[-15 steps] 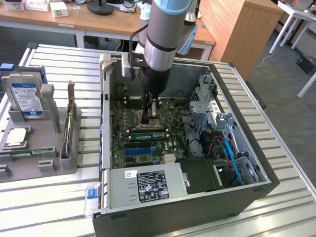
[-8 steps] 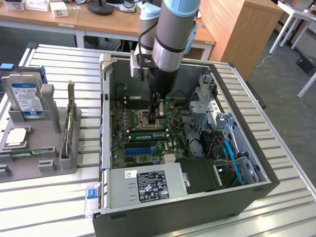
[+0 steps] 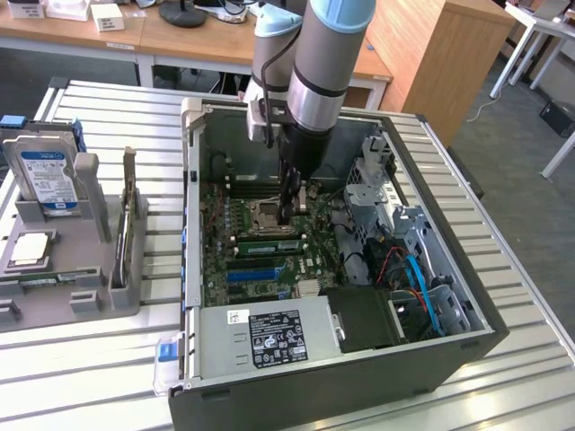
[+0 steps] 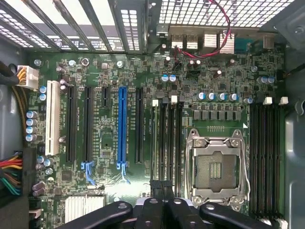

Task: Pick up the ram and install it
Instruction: 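Press down the ram until it locks into place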

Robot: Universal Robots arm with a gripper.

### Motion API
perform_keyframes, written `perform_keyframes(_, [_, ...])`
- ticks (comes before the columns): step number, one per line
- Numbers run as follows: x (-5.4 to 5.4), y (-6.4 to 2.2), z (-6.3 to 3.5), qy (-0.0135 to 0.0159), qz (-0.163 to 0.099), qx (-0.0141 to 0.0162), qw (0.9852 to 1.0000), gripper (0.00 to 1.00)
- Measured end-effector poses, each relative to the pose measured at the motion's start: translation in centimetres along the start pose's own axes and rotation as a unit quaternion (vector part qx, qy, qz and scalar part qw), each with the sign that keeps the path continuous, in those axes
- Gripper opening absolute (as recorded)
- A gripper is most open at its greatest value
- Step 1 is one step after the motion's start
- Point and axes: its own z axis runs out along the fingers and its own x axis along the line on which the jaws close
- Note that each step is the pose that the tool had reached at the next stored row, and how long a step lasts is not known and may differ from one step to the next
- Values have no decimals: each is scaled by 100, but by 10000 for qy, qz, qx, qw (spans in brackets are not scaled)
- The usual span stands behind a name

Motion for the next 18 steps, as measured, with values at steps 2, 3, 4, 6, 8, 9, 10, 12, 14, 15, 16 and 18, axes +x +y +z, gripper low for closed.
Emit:
perform_keyframes(2, [0,-19,-1,0,0,0,10000,11])
perform_keyframes(3, [0,-20,-1,0,0,0,10000,11])
perform_keyframes(4, [0,-22,-1,0,0,0,10000,11])
perform_keyframes(6, [0,-25,-1,0,0,0,10000,11])
perform_keyframes(8, [0,-28,-1,0,0,0,10000,11])
perform_keyframes(9, [0,-29,-1,0,0,0,10000,11])
perform_keyframes(10, [0,-30,-1,0,0,0,10000,11])
perform_keyframes(12, [0,-29,-1,0,2,1,10000,11])
perform_keyframes(14, [-1,-29,0,-3,64,3,10000,11])
perform_keyframes(15, [-1,-29,0,-5,111,5,9999,11])
perform_keyframes(16, [-1,-28,-1,-6,161,6,9999,11])
perform_keyframes(18, [0,-28,0,-11,291,11,9996,11])
